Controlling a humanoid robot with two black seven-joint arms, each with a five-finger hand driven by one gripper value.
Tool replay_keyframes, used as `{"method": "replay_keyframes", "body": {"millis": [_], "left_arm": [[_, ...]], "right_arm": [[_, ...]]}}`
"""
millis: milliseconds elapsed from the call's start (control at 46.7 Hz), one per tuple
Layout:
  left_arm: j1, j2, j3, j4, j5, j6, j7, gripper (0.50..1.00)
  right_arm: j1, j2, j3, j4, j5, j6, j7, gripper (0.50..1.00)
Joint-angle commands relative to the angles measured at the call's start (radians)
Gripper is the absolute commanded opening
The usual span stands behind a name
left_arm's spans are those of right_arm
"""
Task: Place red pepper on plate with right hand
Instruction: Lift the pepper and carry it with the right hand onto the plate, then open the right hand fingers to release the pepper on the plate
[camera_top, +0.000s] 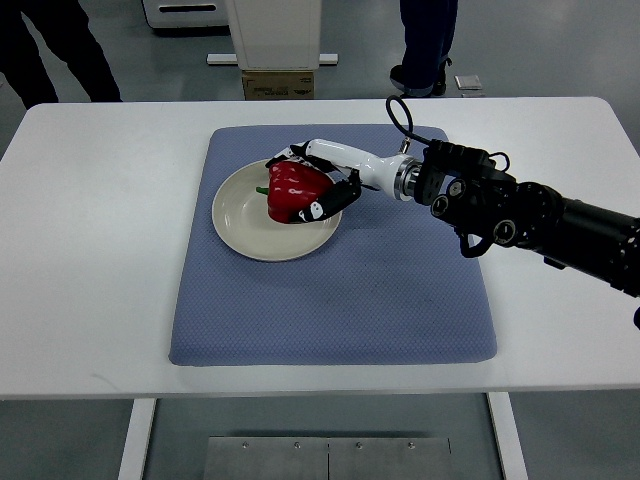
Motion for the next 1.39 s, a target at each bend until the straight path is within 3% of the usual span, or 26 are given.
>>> {"method": "replay_keyframes", "body": {"millis": [0,300,706,728,770,813,942,1370], "left_arm": [[-0.001,0.0,0.0,0.0,0.0,0.0,-0.001,1.0],[-0.001,0.0,0.0,0.0,0.0,-0.001,0.001,1.0],[0.001,0.0,0.0,0.0,0.0,0.0,0.001,1.0],[0.001,0.0,0.0,0.0,0.0,0.0,0.001,1.0],[0.001,0.0,-0.001,0.0,0.0,0.0,0.001,1.0],[0.001,0.0,0.0,0.0,0.0,0.0,-0.001,1.0],[0.001,0.0,0.0,0.0,0.0,0.0,-0.001,1.0],[0.001,0.0,0.0,0.0,0.0,0.0,-0.001,1.0]], "right_arm": [[-0.004,0.0,0.0,0.002,0.001,-0.002,-0.02,0.5],[-0.007,0.0,0.03,0.035,0.002,-0.022,-0.091,0.5],[-0.019,0.0,0.083,0.037,0.002,-0.022,-0.086,0.5],[-0.019,0.0,0.089,0.037,0.002,-0.022,-0.086,0.526],[-0.019,0.0,0.098,0.037,0.002,-0.022,-0.086,0.693],[-0.019,0.0,0.104,0.037,0.002,-0.022,-0.086,0.83],[-0.019,0.0,0.112,0.039,0.002,-0.022,-0.084,0.97],[-0.029,0.0,0.152,0.034,0.002,-0.022,-0.089,0.995]]}}
